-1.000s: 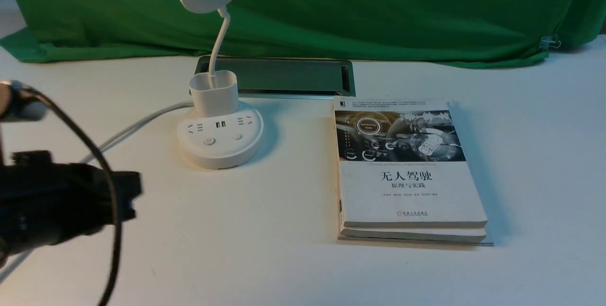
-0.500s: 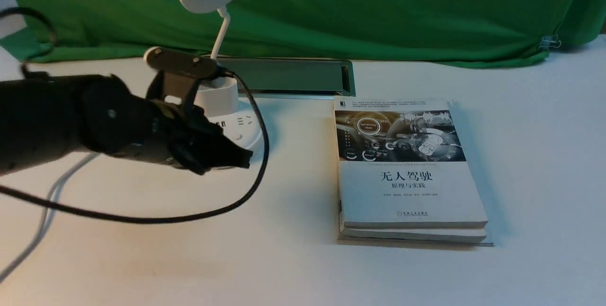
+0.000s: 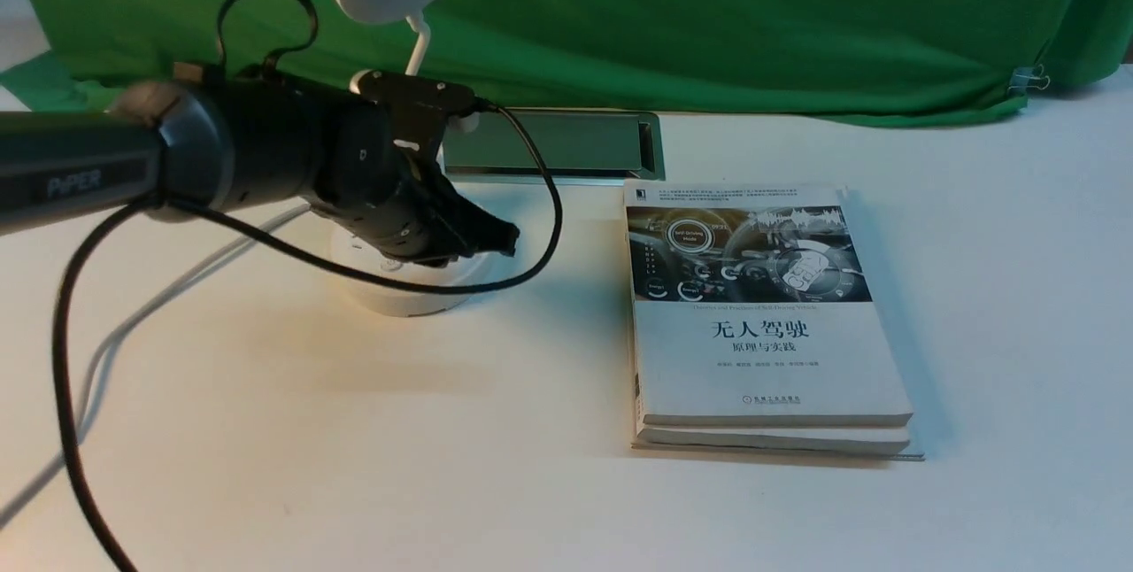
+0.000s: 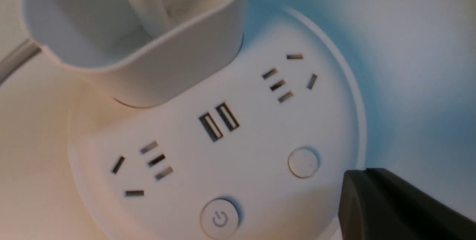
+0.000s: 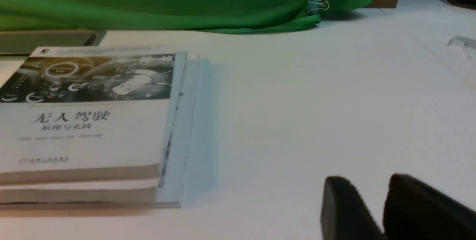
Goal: Turn on the desk lamp on the white desktop with your hand.
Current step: 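Press the power button on the lamp base to turn the lamp on with the left gripper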
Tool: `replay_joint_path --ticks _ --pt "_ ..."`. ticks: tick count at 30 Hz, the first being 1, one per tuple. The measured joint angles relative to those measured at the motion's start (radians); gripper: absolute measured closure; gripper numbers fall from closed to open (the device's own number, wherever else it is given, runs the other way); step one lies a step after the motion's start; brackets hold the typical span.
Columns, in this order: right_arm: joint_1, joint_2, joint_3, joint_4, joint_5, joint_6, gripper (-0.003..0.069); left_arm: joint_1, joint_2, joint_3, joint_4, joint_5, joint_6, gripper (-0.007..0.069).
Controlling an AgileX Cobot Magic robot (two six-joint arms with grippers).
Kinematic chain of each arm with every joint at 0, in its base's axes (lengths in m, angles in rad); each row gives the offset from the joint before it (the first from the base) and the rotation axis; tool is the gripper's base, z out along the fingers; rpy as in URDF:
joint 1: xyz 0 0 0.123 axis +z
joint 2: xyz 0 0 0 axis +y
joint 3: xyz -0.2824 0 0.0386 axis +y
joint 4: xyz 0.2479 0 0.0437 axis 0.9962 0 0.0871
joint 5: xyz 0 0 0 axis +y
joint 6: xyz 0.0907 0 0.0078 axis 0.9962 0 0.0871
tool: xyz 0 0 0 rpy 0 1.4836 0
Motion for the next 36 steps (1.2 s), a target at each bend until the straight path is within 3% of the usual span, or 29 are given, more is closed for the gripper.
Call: replay_joint_path --ticks 11,36 --pt "0.000 0.000 0.000 0.000 0.000 0.000 0.0421 0.017 0.036 -0.025 0.005 -0.032 -0.058 0.0624" --pt "0.000 0.000 0.000 0.000 0.000 0.000 0.0418 0.017 0.066 -0.027 0.052 -0.061 -0.064 0.0624"
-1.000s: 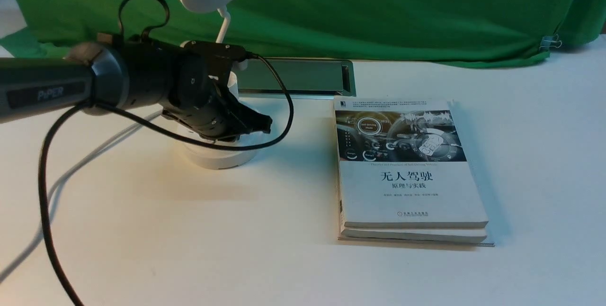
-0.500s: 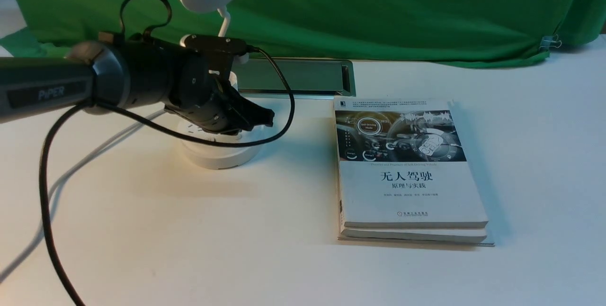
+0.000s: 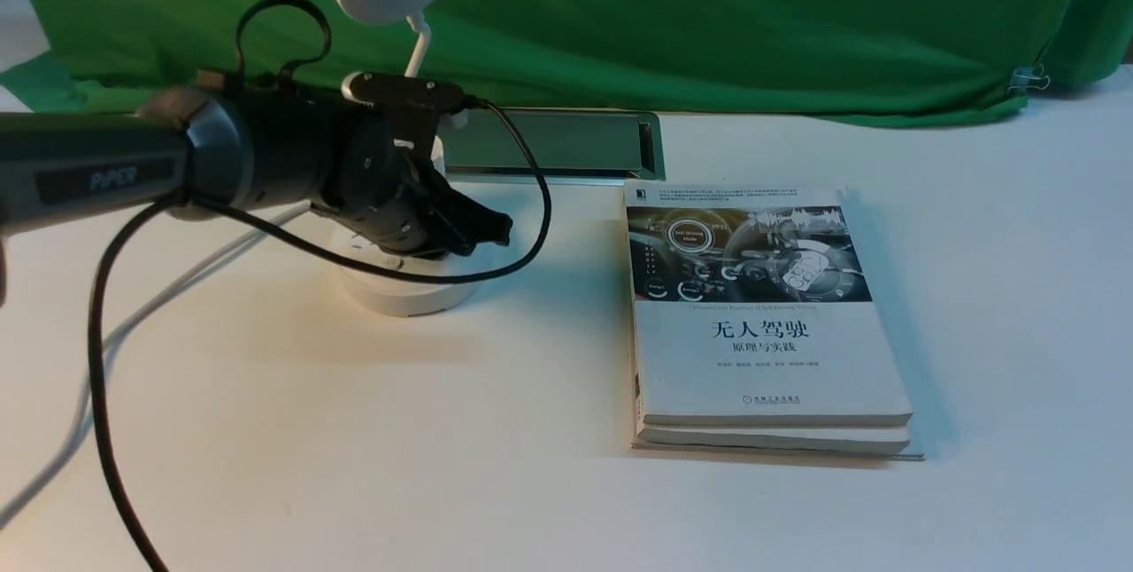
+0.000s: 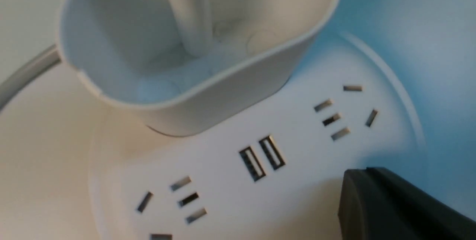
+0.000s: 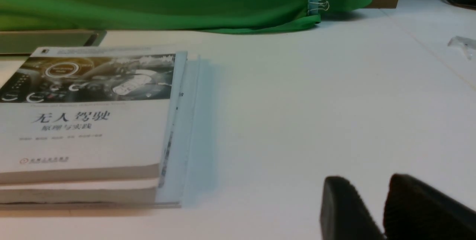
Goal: Turn on the desk lamp on the white desktop with your hand.
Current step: 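Press the power button on the lamp base to turn the lamp on with the left gripper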
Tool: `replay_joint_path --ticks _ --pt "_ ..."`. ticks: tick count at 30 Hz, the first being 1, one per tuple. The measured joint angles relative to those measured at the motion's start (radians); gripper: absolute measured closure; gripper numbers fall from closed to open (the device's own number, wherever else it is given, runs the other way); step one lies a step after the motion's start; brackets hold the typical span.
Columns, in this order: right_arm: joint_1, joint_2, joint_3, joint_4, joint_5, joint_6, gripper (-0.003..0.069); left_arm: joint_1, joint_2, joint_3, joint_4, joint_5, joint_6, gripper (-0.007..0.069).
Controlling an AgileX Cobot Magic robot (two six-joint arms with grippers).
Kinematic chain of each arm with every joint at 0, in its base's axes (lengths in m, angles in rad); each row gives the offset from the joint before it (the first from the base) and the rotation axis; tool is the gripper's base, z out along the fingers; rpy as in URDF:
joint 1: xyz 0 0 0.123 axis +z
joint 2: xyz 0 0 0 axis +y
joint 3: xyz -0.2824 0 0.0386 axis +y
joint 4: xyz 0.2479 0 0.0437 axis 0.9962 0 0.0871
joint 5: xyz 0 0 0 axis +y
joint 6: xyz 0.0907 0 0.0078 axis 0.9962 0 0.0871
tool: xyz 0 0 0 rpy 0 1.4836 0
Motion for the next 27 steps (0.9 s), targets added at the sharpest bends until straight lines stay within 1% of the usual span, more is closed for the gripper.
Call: replay_joint_path --ticks 7,12,17,21,25,27 --pt "0.000 0.000 0.000 0.000 0.000 0.000 0.0418 0.000 0.001 -0.001 0.005 -0.008 -0.001 0.0624" --pt "0.000 0.000 0.000 0.000 0.000 0.000 0.0418 0.000 0.001 0.001 -0.022 0.001 -0.017 0.0624" --pt "0.000 0.000 0.000 0.000 0.000 0.000 0.0418 0.001 -0.001 0.046 -0.034 -0.057 -0.028 0.0624" --pt "0.000 0.000 0.000 0.000 0.000 0.000 0.0418 0.001 -0.002 0.075 -0.034 -0.107 -0.063 0.0624" --pt "0.000 0.000 0.000 0.000 0.000 0.000 0.0418 0.001 -0.012 0.081 -0.038 -0.122 -0.068 0.0624" --pt "0.000 0.000 0.000 0.000 0.000 0.000 0.0418 0.001 -0.033 0.088 -0.047 -0.104 -0.072 0.0624"
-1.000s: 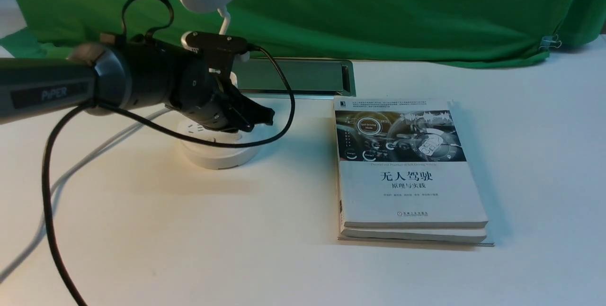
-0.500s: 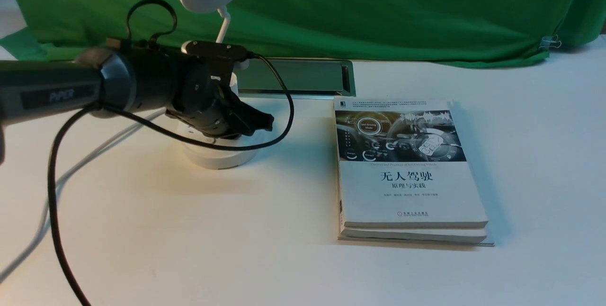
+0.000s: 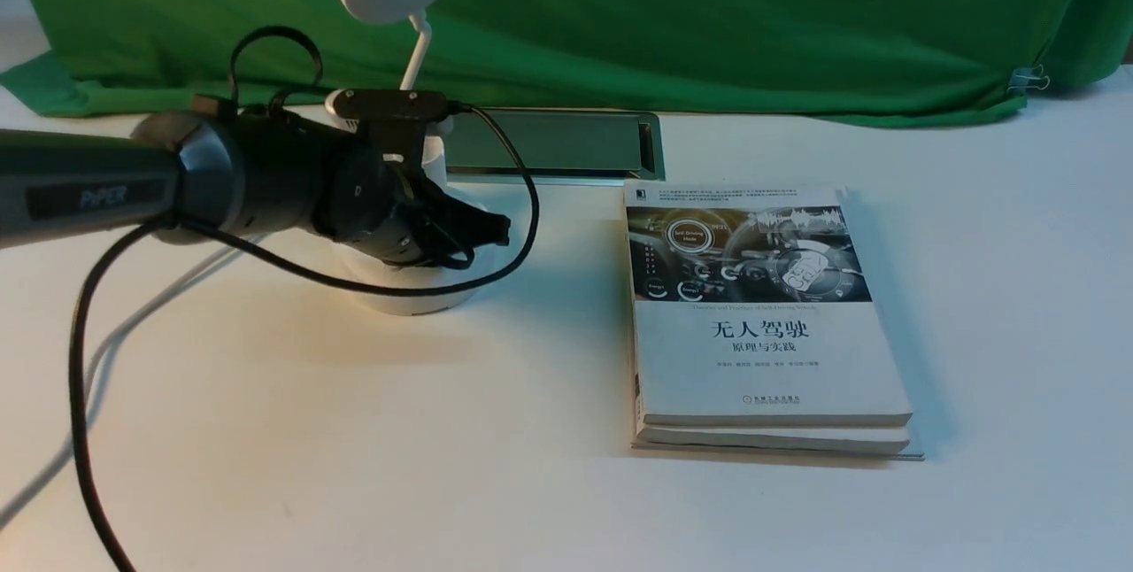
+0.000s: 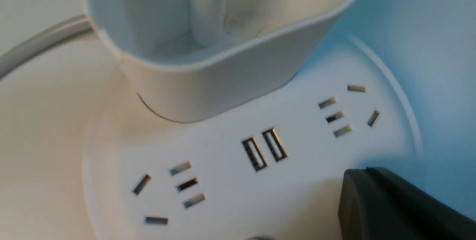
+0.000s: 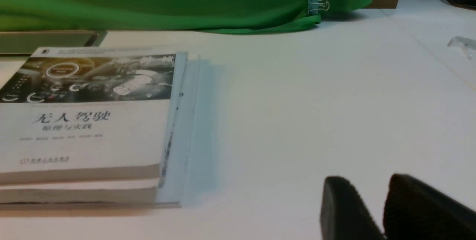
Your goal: Turn on the desk lamp on the white desktop with your hand.
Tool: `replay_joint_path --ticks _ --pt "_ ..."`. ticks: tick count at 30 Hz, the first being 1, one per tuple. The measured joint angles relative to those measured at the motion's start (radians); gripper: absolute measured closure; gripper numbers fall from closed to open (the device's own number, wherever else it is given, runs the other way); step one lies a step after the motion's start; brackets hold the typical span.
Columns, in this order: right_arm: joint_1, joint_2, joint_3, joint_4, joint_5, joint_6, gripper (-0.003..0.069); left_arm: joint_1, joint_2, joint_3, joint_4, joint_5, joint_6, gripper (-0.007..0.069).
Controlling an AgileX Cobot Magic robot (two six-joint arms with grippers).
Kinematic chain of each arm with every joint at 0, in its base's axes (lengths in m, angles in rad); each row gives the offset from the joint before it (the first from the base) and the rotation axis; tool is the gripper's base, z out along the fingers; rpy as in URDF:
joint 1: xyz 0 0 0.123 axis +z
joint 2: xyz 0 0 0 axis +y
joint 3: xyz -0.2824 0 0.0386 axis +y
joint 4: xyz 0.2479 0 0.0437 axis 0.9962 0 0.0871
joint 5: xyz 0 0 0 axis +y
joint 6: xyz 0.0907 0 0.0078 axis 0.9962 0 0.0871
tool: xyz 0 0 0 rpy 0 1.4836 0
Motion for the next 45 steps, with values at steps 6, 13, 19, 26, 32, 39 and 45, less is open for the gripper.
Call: replay_joint_path --ticks 6,13,19,26,32,39,45 --pt "0.000 0.000 0.000 0.000 0.000 0.000 0.0418 -0.001 -0.154 0.019 -0.072 0.131 0.007 0.0624" --pt "0.000 0.000 0.000 0.000 0.000 0.000 0.0418 -0.031 -0.416 0.163 -0.317 0.259 0.274 0.0624" --pt "0.000 0.000 0.000 0.000 -0.001 0.000 0.0418 -0.112 -0.863 0.455 -0.638 0.077 0.644 0.0624" --pt "0.000 0.000 0.000 0.000 0.000 0.000 0.0418 -0.119 -1.342 0.661 -0.495 -0.212 0.761 0.0624" --pt "0.000 0.000 0.000 0.000 0.000 0.000 0.0418 -0.119 -1.545 0.816 -0.390 -0.211 0.766 0.0624" --pt "0.000 0.000 0.000 0.000 0.000 0.000 0.0418 -0.119 -1.602 0.952 -0.373 -0.169 0.767 0.0624" --pt "0.000 0.000 0.000 0.000 0.000 0.000 0.0418 -0.119 -1.609 1.037 -0.397 -0.178 0.694 0.0624"
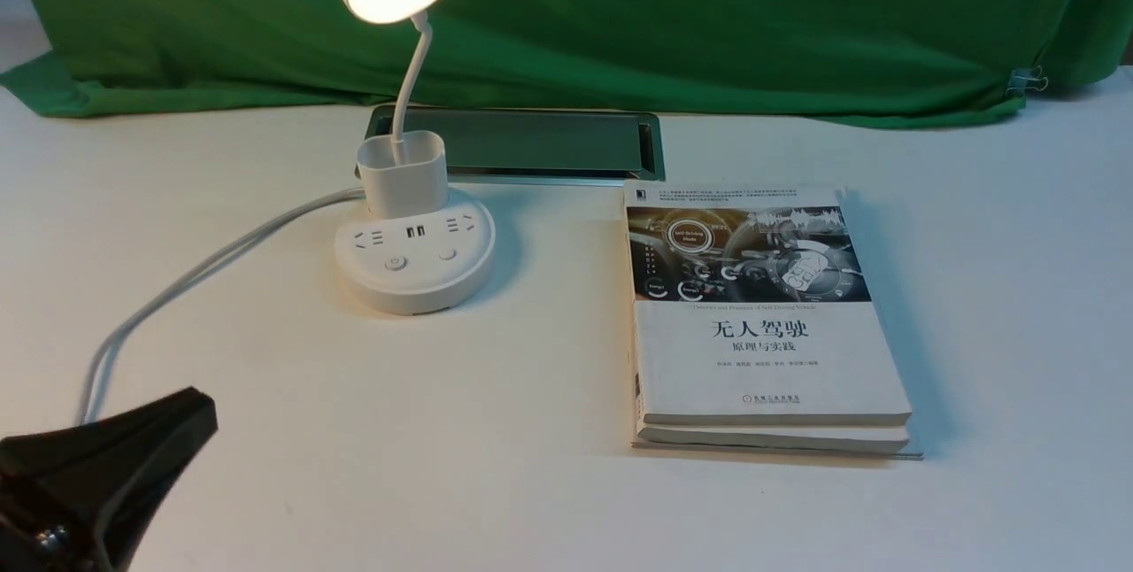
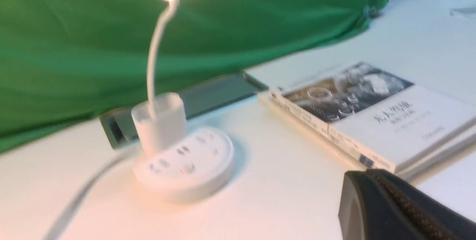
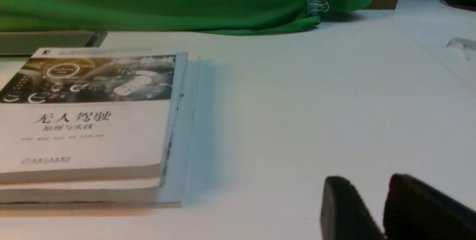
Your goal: Turn on the desk lamp on the white desktop with your hand.
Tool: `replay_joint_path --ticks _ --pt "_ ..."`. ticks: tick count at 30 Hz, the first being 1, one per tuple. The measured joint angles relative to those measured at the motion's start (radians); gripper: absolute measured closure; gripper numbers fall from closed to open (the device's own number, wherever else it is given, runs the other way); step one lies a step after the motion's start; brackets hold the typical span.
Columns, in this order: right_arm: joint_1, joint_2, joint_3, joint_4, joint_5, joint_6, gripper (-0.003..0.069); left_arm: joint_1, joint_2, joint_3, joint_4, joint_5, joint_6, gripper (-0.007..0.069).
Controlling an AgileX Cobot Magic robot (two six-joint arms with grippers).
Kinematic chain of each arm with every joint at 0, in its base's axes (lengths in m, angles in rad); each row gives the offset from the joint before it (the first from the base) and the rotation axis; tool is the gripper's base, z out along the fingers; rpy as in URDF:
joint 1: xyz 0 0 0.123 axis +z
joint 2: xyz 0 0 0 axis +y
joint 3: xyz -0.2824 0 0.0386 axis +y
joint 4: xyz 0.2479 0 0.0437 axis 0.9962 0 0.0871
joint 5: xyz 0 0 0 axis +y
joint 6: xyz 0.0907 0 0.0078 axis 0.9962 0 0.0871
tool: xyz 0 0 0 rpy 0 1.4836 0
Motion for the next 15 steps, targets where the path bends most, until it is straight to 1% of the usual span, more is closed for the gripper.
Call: replay_joint_path --ticks 3,4,5,6,8,11,13,15 --pt "0.000 0.000 0.000 0.000 0.001 0.000 0.0418 0.000 -0.023 0.040 0.025 -0.098 -0.016 0.0624" --pt "0.000 0.000 0.000 0.000 0.000 0.000 0.0418 0.015 -0.055 0.069 0.055 -0.167 -0.038 0.0624" --pt "0.000 0.000 0.000 0.000 0.000 0.000 0.0418 0.019 -0.065 0.072 0.059 -0.185 -0.041 0.0624" --pt "0.000 0.000 0.000 0.000 0.000 0.000 0.0418 0.050 -0.103 0.093 0.081 -0.236 -0.069 0.0624" --pt "0.000 0.000 0.000 0.000 0.000 0.000 0.0418 0.116 -0.168 0.110 0.098 -0.264 -0.100 0.0624" --pt "0.000 0.000 0.000 0.000 0.000 0.000 0.0418 0.242 -0.270 0.122 0.139 -0.229 -0.161 0.0624" --pt "0.000 0.000 0.000 0.000 0.000 0.000 0.0418 0.316 -0.331 0.123 0.173 -0.157 -0.225 0.0624" --pt "0.000 0.000 0.000 0.000 -0.001 0.000 0.0418 0.380 -0.358 0.131 0.208 -0.072 -0.319 0.0624"
